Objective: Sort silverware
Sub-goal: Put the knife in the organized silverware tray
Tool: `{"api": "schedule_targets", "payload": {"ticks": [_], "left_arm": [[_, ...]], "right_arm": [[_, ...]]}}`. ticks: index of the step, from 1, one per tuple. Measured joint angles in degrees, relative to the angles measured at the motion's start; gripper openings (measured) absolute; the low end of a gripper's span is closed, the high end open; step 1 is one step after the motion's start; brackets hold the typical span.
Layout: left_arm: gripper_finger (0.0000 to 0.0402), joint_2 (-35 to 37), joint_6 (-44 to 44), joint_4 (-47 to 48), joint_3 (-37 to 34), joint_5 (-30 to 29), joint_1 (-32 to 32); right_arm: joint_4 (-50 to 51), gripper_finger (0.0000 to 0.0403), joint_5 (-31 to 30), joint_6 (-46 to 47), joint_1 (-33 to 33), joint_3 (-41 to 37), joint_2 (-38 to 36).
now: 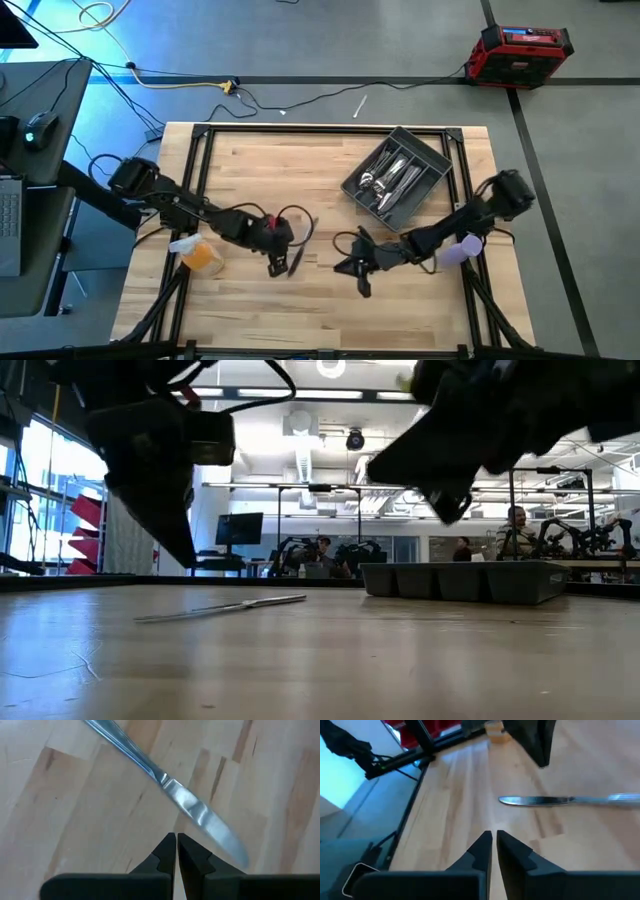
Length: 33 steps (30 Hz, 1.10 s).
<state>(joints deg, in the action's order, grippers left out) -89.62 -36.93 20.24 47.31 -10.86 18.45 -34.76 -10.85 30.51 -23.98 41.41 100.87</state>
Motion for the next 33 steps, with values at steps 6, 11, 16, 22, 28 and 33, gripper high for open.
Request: {"api": "schedule_targets", "payload": {"ticks": [6, 11, 16, 22, 28, 33], "left_arm": [[0.0, -3.6, 8.3, -13.5, -2.9, 1.1, 0.4], [0.0, -10.2, 11.8, -21.0, -3.1, 1.5, 0.4], [0.0, -14.9, 10.2, -32.8, -3.0, 6.2, 0.6], [0.0, -13.4, 10.6, -36.0, -1.6, 8.3, 2.6], [0.0, -15.0, 9.4, -35.0, -1.4, 8.5, 3.4], [0.0, -20.1, 7.7, -42.7, -1.3, 10.2, 3.3]], "right_arm": [[17.5, 0.007, 3.6, 4.9, 1.4, 13.0, 8.2], [34.6, 0.0128, 5.1, 9.1, 3.8, 23.4, 13.7], [34.1, 0.0178, 6.8, 12.2, 5.6, 25.6, 16.9], [33.6, 0.0204, 7.5, 14.6, 5.9, 25.4, 17.1], [33.3, 0.0206, 7.3, 18.7, 6.0, 25.3, 17.2], [32.1, 0.0206, 7.2, 19.2, 5.9, 25.2, 17.7]]}}
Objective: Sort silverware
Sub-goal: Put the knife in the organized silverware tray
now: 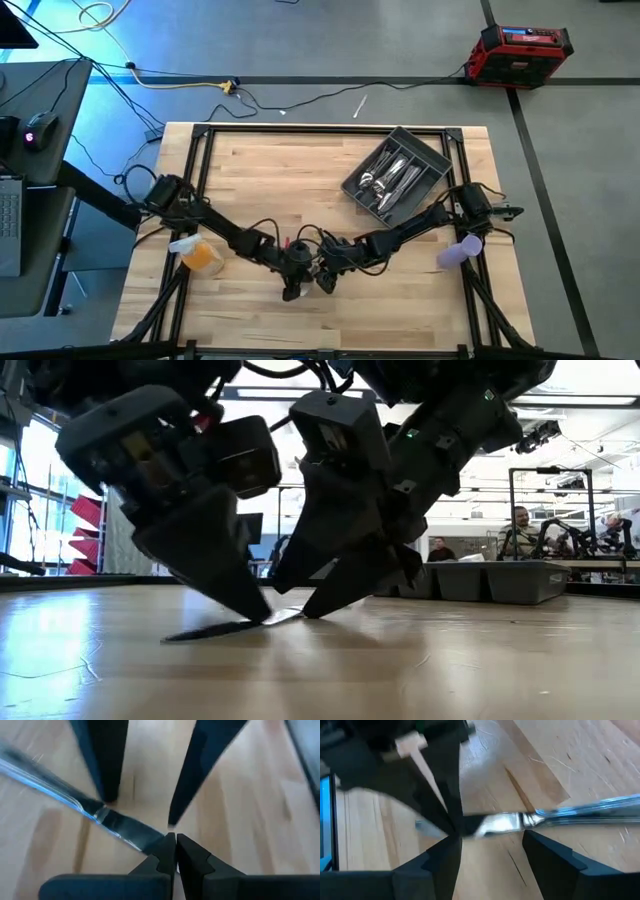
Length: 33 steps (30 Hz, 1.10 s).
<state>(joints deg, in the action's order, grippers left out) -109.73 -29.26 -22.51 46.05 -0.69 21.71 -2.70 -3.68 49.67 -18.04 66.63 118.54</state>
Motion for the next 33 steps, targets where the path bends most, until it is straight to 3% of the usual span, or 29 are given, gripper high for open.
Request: {"api": "schedule_targets", "payload": {"ticks": [5, 10, 15, 17, 26, 33], "left_arm": [[0.0, -1.4, 2.5, -6.6, -0.2, 2.3, -0.2], [0.0, 3.4, 2.8, 0.6, 0.3, 1.5, -0.4], [0.0, 6.4, 0.6, 15.8, 0.3, -3.0, -0.5], [0.0, 6.5, -1.5, 17.5, 0.3, -2.5, -0.5], [0.0, 0.7, -1.6, 2.1, -0.4, -0.2, -1.1], [0.0, 0.6, 0.1, 1.8, -0.5, -0.2, -2.3]], "right_arm": [[-0.4, 0.0206, 0.5, -1.3, 0.0, 0.0, 0.6], [-0.3, 0.0206, 0.1, -1.5, 0.0, 0.0, 0.6], [-0.4, 0.0206, 0.1, -1.3, 0.0, 0.0, 0.6], [-0.4, 0.0206, 0.4, -0.7, 0.0, 0.0, 0.6], [-3.7, 0.0206, 0.4, -0.6, 0.0, -0.2, 0.8], [-4.2, 0.0206, 1.3, -1.7, 0.1, -0.2, 0.8]]}}
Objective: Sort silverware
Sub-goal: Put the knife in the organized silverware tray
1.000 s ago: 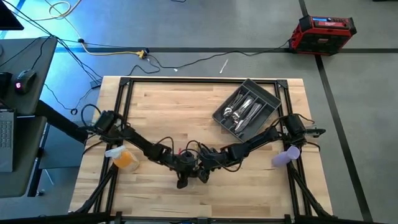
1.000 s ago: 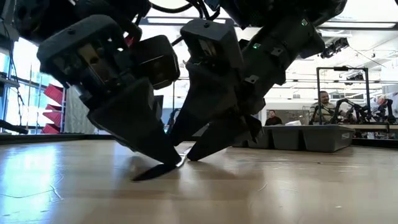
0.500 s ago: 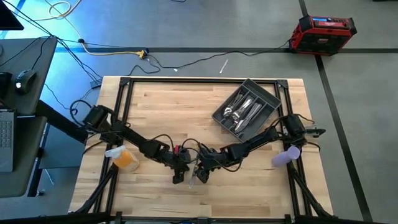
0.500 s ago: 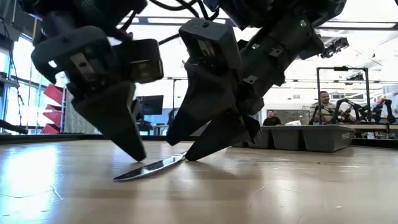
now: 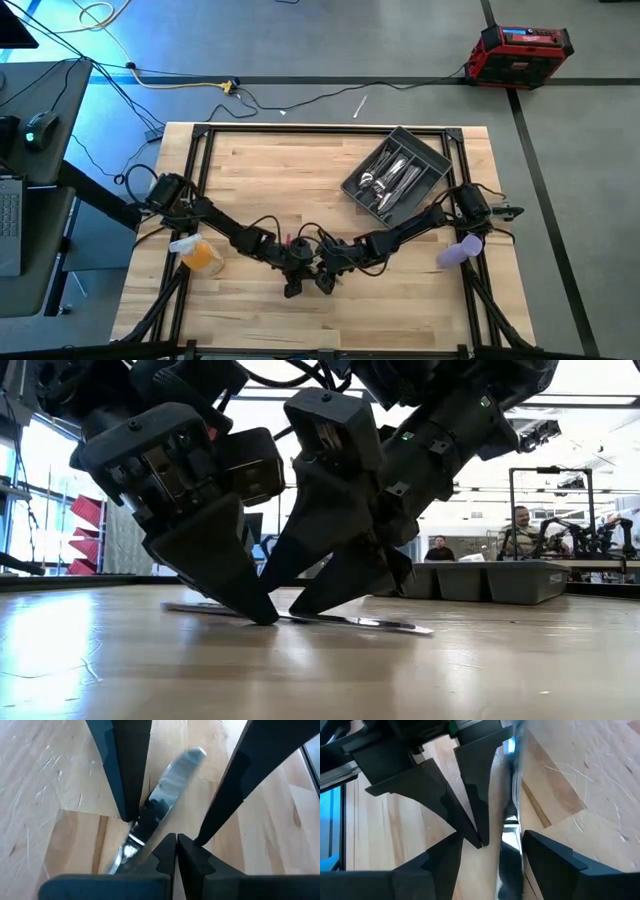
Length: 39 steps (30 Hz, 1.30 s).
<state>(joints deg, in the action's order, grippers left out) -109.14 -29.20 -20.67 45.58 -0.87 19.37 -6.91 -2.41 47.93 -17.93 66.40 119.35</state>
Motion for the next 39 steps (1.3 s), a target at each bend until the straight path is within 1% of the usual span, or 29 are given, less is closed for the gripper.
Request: {"api": "schedule_targets", "payload": {"ticks": [3, 7, 10, 14, 18, 22, 27, 30, 32, 34, 36, 38, 39], "left_arm": [[0.0, 0.0, 0.3, 0.0, 0.0, -0.3, -0.1], [0.0, -0.1, 0.0, 0.7, 0.1, -0.7, -0.1], [0.0, -0.6, -3.6, 0.9, 0.2, -0.9, -0.1], [0.0, -2.9, -6.4, -1.6, 0.2, -0.4, -0.3], [0.0, -4.7, -5.2, -4.3, 0.2, -1.8, -0.2], [0.0, -4.8, -3.7, -4.7, 0.7, -3.1, -0.3], [0.0, -4.3, -0.5, -4.3, 0.8, -4.1, -0.6], [0.0, -2.9, 1.3, -3.1, 0.9, -4.8, -0.6], [0.0, -2.1, 1.9, -2.2, 0.9, -5.0, -0.7], [0.0, -1.3, 2.3, -1.2, 1.0, -5.5, -0.9], [0.0, -0.2, 2.7, -0.3, 0.9, -5.8, -1.0], [0.0, 1.3, 2.4, 1.1, 0.8, -6.3, -1.0], [0.0, 2.2, 2.3, 2.0, 0.8, -6.5, -1.0]], "right_arm": [[2.4, 0.0206, 1.8, -0.2, 0.4, 0.1, -0.6], [8.0, 0.0203, 2.6, -0.2, 0.3, 0.2, -2.3], [9.1, 0.0195, 4.9, 0.3, 0.4, 0.2, -2.4], [7.5, 0.0183, 5.5, 2.0, 0.4, 0.2, -0.5], [1.8, 0.0171, 8.4, 2.9, 0.4, 0.1, 1.7], [-0.7, 0.0164, 9.0, 2.2, 0.3, 0.0, 2.3], [-0.1, 0.0153, 8.3, -5.1, -0.5, -0.1, 2.3], [3.0, 0.0141, 4.6, -12.5, -1.7, 0.3, 2.2], [5.5, 0.0129, 2.0, -15.1, -2.4, 0.6, 2.2], [7.2, 0.0109, 1.1, -15.3, -2.4, 0.6, 2.1], [8.4, 0.0075, 0.8, -14.5, -2.3, 0.6, 2.0], [9.6, 0.0028, 0.8, -13.7, -2.0, 0.8, 2.0], [10.6, 0.0015, 1.2, -13.7, -1.9, 1.3, 2.0]]}}
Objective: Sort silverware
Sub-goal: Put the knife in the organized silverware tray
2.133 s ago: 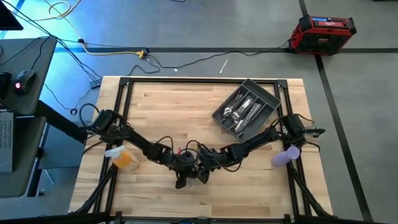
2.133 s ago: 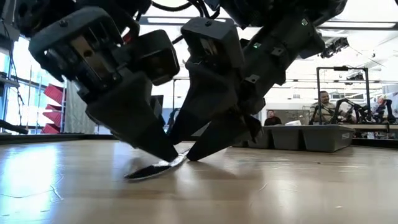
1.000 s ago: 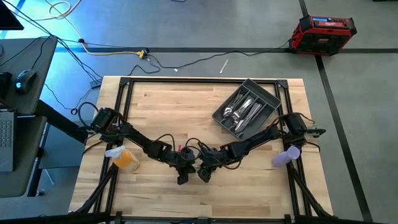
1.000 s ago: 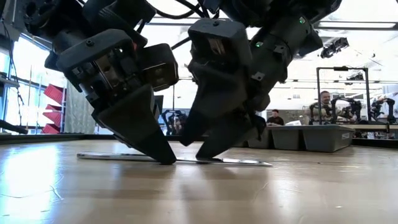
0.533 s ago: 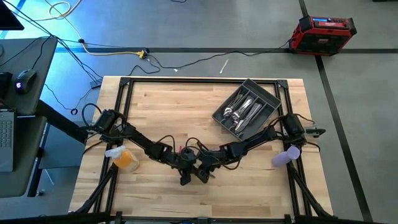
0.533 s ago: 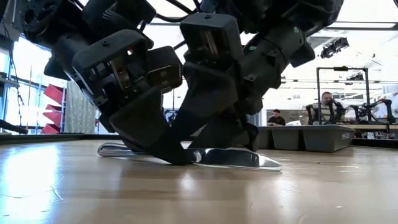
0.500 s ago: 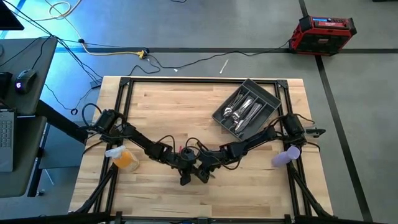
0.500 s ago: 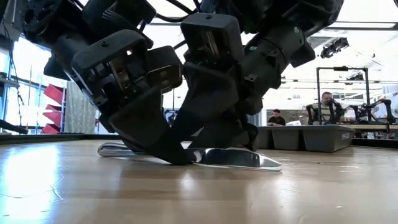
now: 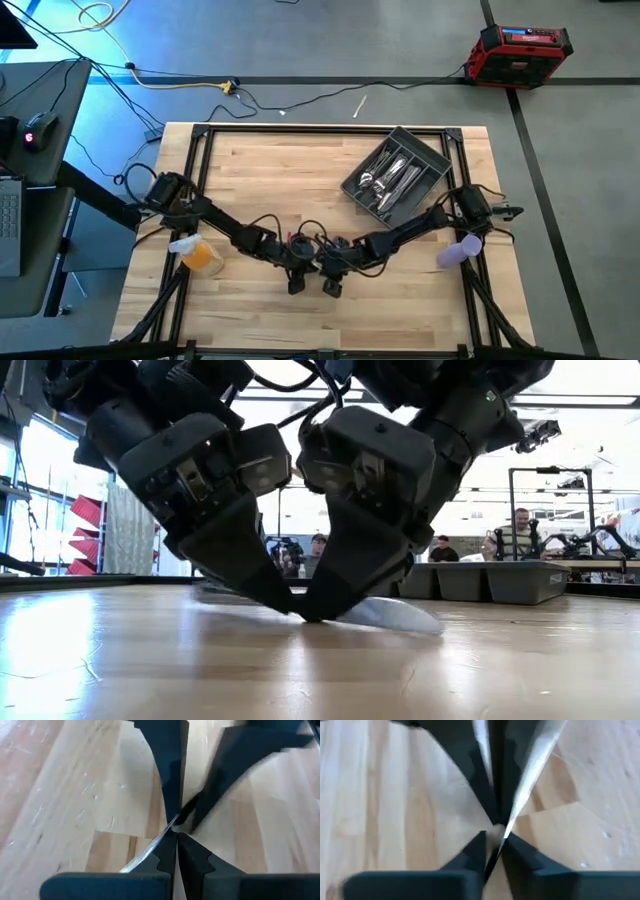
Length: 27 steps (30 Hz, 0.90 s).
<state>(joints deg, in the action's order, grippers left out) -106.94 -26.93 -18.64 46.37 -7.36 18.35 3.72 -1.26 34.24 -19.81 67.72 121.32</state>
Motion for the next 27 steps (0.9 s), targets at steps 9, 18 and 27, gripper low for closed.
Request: {"api": "schedule_targets", "payload": {"ticks": [9, 18, 27], "left_arm": [[0.0006, 9.7, 2.7, 12.2, 0.0, -2.2, 2.0], [0.0112, 8.3, 0.7, 21.3, 0.1, -1.6, 3.5], [0.0108, 5.4, 3.5, 23.5, 0.4, -0.1, 3.4]], "right_arm": [[4.0, 0.0001, -1.0, -1.8, -0.1, 1.9, 0.0], [3.9, 0.0, -0.9, -2.3, 0.3, 1.9, 0.0], [3.3, 0.0001, -1.5, -4.7, 0.2, 1.8, 0.0]]}}
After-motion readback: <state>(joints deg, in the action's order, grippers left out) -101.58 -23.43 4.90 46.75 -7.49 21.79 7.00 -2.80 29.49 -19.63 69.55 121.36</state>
